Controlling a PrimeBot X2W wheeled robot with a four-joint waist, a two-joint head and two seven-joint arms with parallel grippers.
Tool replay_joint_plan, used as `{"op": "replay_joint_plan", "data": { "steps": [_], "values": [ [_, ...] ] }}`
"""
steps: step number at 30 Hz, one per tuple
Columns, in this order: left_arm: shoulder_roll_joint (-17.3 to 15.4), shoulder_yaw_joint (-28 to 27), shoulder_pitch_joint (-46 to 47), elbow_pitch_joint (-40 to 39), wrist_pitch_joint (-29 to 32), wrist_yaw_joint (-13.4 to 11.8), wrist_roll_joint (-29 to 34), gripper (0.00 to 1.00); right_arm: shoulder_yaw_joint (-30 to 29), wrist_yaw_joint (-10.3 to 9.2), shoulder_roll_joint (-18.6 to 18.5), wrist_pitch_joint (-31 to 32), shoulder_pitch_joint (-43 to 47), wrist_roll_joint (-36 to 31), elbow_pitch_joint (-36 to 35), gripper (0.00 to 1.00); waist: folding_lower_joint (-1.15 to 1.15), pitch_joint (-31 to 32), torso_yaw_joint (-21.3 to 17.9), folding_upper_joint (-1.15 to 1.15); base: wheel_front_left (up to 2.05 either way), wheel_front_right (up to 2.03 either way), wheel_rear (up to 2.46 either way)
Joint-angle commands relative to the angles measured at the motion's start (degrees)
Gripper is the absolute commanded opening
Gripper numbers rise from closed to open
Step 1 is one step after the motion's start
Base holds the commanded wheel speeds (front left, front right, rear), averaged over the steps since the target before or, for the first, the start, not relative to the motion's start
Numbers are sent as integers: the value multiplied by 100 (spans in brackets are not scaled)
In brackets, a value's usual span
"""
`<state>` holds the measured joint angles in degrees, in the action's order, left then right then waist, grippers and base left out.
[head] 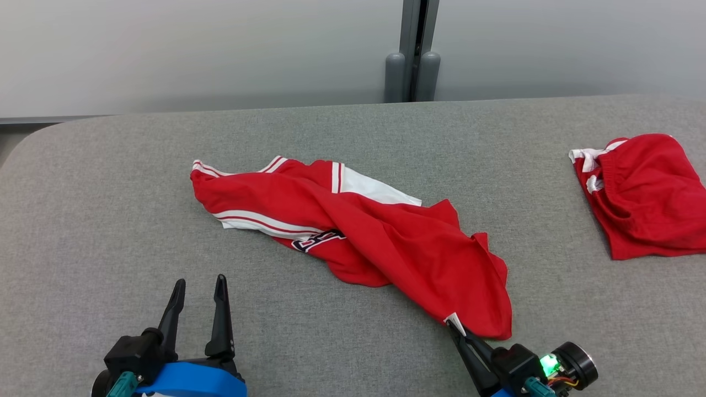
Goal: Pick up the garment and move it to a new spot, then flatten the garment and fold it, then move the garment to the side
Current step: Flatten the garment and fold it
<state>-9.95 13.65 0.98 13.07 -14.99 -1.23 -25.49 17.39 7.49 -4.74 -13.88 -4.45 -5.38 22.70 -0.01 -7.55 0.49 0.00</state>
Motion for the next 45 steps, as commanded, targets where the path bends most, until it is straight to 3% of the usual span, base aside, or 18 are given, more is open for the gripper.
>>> {"op": "replay_joint_plan", "data": {
  "steps": [1, 3, 18, 31, 38, 45],
  "values": [
    [-23, 6, -52, 9, -10, -30, 3, 100, -22, 0, 26, -35, 74, 26, -77, 38, 1, 19, -11, 0, 0, 0, 0],
    [-24, 16, -54, 13, -4, -24, -6, 100, -55, 1, 36, -52, 77, 7, -176, 100, 1, 37, -17, 0, 0, 0, 0],
    [-147, 83, 253, 218, 159, 48, -61, 100, -611, 1, 155, -107, -190, 153, -1266, 100, 1, 34, -17, 0, 0, 0, 0],
    [-542, 57, 2033, 1892, 1029, 405, -166, 100, -495, 1, 184, -124, -802, 326, -1836, 100, 1, -671, -333, 0, 0, 0, 0],
    [-699, -139, 2721, 2551, 809, 629, -410, 100, -632, 1, 186, -129, -937, 239, -1970, 100, 1, -1066, -534, 0, 0, 0, 0],
    [-773, 129, 3051, 2763, 687, 834, -526, 100, -732, 1, 188, -131, -980, 214, -2048, 100, 1, -1244, -589, 0, 0, 0, 0]
  ]
}}
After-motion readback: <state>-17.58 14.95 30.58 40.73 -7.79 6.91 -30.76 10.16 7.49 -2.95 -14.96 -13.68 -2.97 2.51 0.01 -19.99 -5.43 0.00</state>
